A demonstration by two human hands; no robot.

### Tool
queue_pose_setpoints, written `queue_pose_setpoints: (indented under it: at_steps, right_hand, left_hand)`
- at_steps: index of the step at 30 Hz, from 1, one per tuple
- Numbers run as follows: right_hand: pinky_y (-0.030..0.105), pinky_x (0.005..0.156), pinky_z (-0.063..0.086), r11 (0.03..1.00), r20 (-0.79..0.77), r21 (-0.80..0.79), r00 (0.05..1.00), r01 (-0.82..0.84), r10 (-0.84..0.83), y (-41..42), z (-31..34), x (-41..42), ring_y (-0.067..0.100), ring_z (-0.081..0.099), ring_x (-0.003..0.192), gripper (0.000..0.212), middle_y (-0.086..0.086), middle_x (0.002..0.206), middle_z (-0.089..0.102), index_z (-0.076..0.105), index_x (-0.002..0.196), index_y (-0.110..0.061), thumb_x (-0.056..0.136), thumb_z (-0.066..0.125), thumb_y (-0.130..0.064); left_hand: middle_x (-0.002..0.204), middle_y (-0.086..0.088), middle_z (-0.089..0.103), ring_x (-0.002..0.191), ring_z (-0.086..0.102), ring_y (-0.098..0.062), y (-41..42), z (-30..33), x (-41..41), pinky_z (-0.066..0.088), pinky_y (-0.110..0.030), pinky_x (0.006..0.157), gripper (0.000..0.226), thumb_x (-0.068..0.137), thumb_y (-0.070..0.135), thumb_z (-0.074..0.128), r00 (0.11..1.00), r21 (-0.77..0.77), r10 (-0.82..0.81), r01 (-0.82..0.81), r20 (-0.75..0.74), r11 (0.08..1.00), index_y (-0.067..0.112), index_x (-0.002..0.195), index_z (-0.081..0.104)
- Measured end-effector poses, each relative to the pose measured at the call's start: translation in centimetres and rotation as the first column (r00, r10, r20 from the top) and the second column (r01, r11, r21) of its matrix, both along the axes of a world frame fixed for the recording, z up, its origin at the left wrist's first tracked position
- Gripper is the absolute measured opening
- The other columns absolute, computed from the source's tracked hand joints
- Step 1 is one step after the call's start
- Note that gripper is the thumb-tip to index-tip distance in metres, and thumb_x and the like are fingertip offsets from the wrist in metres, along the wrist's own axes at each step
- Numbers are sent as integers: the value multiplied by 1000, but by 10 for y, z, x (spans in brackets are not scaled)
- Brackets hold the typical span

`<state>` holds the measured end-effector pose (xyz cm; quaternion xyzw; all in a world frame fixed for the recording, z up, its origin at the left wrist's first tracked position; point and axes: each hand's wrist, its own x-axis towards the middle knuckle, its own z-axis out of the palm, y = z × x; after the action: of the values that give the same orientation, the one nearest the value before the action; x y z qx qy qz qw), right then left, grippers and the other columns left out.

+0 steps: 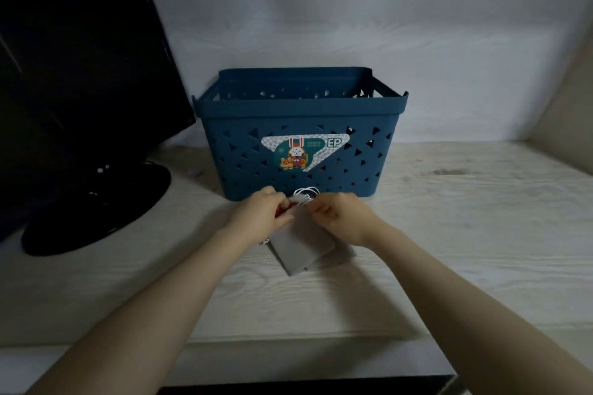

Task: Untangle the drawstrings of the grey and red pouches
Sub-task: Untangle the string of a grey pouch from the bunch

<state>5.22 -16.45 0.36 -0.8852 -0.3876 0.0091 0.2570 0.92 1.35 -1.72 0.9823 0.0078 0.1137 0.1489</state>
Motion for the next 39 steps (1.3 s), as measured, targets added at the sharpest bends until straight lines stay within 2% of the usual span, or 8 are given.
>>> queue_pose_setpoints:
  at_steps: [6,11,18,23,30,33,37,39]
  right_hand:
    - [33,82,43,991,-34,66,993,113,-111,-1,-17,-7,28,58,100,27,9,110,64,57,117,-9,92,51,-19]
    - [31,71,34,896,-396,381,916,227,-64,-3,-11,-15,19,48,84,25,3,89,55,58,96,-9,98,43,-29]
    - [23,71,39,601,-623,690,754,403,209,2,-3,-3,15,54,80,18,4,85,63,64,95,-12,92,49,-3]
    - [22,63,41,509,-679,687,707,519,195,6,-5,8,14,52,67,23,2,74,60,62,77,-13,95,48,-13]
    - [24,61,41,336,-798,601,570,725,195,-8,-7,37,13,55,67,21,-1,67,64,60,79,-14,95,45,-16]
    - [23,59,41,340,-827,559,539,757,159,-8,-5,45,13,54,64,22,0,65,63,60,76,-13,93,46,-13]
    - [24,63,42,217,-853,502,439,837,282,-8,3,52,15,53,66,22,3,71,57,56,76,-11,94,44,-14]
    - [25,68,45,137,-816,493,402,859,415,-9,6,54,17,55,71,24,4,78,59,54,76,-11,96,40,-14]
  left_hand:
    - [95,-2,51,91,50,-21,-9,-3,-10,43,-37,79,15,86,21,63,960,-48,-57,73,273,996,7,82,61]
    - [85,3,50,76,51,-15,-21,14,-18,38,-28,67,8,91,15,55,908,-173,-146,229,393,958,7,89,56]
    - [82,5,56,77,54,-12,-27,11,-9,38,-21,64,10,88,19,61,917,-231,-151,248,369,941,10,91,57]
    - [77,3,57,67,52,-10,-32,12,3,38,-25,60,20,88,30,60,953,-307,-88,180,290,935,15,101,54]
    - [54,2,50,51,42,-6,-10,11,15,32,-28,56,33,93,31,51,993,-472,-15,70,120,879,18,64,58]
    - [50,7,44,49,39,-6,-13,12,20,33,-26,55,35,94,29,50,998,-716,-41,69,56,694,19,61,55]
    - [47,8,43,53,44,-11,-24,21,29,33,-21,50,37,92,25,54,996,-959,57,50,68,279,18,56,48]
    - [48,8,43,50,45,-8,-27,29,31,31,-17,44,32,90,20,56,995,-999,95,45,43,-24,16,58,55]
